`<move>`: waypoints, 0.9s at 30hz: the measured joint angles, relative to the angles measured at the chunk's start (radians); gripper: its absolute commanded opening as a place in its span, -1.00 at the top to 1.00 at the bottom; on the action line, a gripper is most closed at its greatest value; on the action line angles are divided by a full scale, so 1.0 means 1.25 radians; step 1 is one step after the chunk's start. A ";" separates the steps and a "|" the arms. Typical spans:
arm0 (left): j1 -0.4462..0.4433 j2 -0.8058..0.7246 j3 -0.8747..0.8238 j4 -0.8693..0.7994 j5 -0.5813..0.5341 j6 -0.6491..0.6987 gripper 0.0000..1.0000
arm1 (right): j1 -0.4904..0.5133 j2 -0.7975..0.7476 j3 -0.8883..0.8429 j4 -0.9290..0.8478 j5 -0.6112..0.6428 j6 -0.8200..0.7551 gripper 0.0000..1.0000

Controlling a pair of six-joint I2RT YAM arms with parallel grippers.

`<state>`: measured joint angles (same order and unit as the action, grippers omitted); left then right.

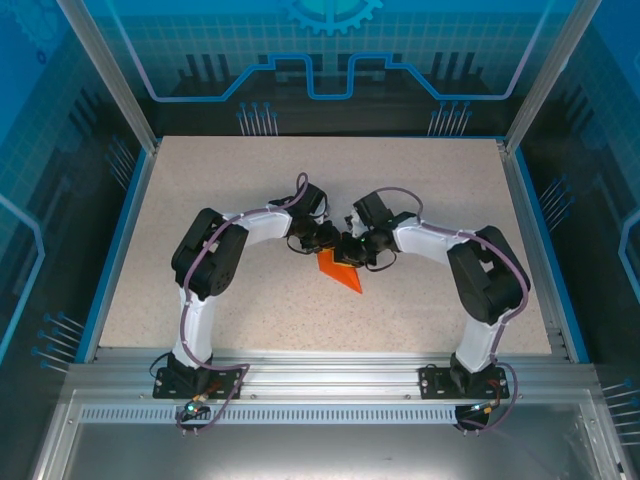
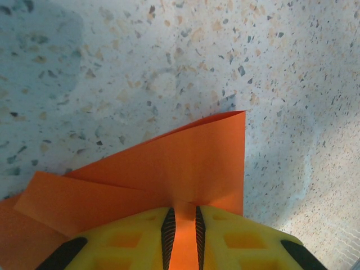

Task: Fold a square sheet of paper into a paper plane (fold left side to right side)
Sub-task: Fourth fold the wing at the center of the table.

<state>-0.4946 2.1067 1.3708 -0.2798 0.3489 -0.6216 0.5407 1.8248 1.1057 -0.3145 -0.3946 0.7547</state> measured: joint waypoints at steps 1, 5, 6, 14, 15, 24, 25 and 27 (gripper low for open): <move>0.000 0.000 0.000 0.000 0.000 0.000 0.52 | 0.005 0.009 0.002 0.007 0.003 0.009 0.76; 0.000 0.000 0.000 0.000 0.000 0.000 0.53 | 0.014 0.036 0.002 0.015 0.025 0.035 0.76; 0.000 0.000 0.000 0.000 0.000 0.000 0.53 | 0.014 0.040 0.002 0.015 0.030 0.040 0.76; 0.000 0.000 0.000 0.000 0.000 0.000 0.53 | 0.014 0.067 0.002 0.013 0.068 0.052 0.76; 0.000 0.000 0.000 0.000 0.000 0.000 0.53 | 0.014 0.068 0.002 0.013 0.071 0.052 0.76; 0.000 0.000 0.000 -0.001 -0.001 0.000 0.54 | 0.014 0.060 -0.017 0.025 0.077 0.052 0.76; 0.000 0.000 0.000 -0.002 -0.001 0.000 0.54 | 0.014 0.053 -0.027 0.030 0.077 0.051 0.75; 0.000 0.000 0.000 -0.002 -0.001 0.000 0.55 | 0.014 0.039 -0.048 0.036 0.077 0.051 0.75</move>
<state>-0.4946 2.1071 1.3708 -0.2817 0.3473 -0.6216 0.5583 1.8732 1.0462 -0.2691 -0.2989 0.8188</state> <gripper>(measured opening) 0.230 0.122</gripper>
